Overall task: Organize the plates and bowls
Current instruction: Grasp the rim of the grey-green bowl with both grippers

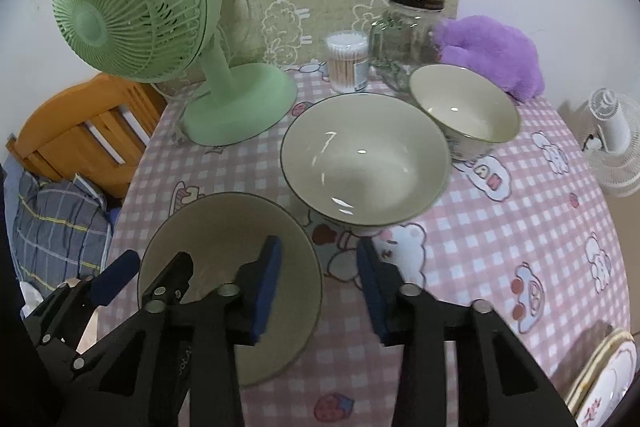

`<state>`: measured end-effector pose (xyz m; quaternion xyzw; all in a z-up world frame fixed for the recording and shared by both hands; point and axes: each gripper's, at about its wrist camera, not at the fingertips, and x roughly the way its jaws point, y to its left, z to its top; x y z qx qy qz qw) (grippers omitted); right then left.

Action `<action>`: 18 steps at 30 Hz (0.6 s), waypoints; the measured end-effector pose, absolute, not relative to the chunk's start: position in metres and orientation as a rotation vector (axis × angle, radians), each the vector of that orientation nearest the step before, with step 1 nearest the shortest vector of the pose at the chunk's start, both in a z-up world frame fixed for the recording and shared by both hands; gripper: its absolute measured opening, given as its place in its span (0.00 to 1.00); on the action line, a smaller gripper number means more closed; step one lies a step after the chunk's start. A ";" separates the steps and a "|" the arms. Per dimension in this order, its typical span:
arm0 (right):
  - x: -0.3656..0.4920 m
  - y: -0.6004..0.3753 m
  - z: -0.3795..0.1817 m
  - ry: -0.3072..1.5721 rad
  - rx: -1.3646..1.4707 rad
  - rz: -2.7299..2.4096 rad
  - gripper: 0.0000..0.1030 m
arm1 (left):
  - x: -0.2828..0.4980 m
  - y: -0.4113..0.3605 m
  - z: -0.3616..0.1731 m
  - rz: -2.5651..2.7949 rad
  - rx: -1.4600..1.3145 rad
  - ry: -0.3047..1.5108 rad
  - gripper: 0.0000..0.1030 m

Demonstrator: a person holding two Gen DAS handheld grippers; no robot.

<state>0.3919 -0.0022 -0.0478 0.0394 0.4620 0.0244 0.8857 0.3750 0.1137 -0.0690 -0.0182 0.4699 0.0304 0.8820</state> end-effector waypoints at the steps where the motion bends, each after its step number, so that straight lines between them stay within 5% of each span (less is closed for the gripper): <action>1: 0.395 -0.002 -0.050 0.966 0.083 0.053 0.27 | 0.377 0.113 -0.071 0.059 -0.035 0.983 0.36; 4: 0.401 -0.001 -0.057 0.988 0.086 0.065 0.15 | 0.381 0.110 -0.075 0.058 -0.001 0.995 0.27; 18: 0.386 -0.003 -0.049 1.006 0.072 0.046 0.14 | 0.368 0.102 -0.068 0.036 0.034 1.024 0.24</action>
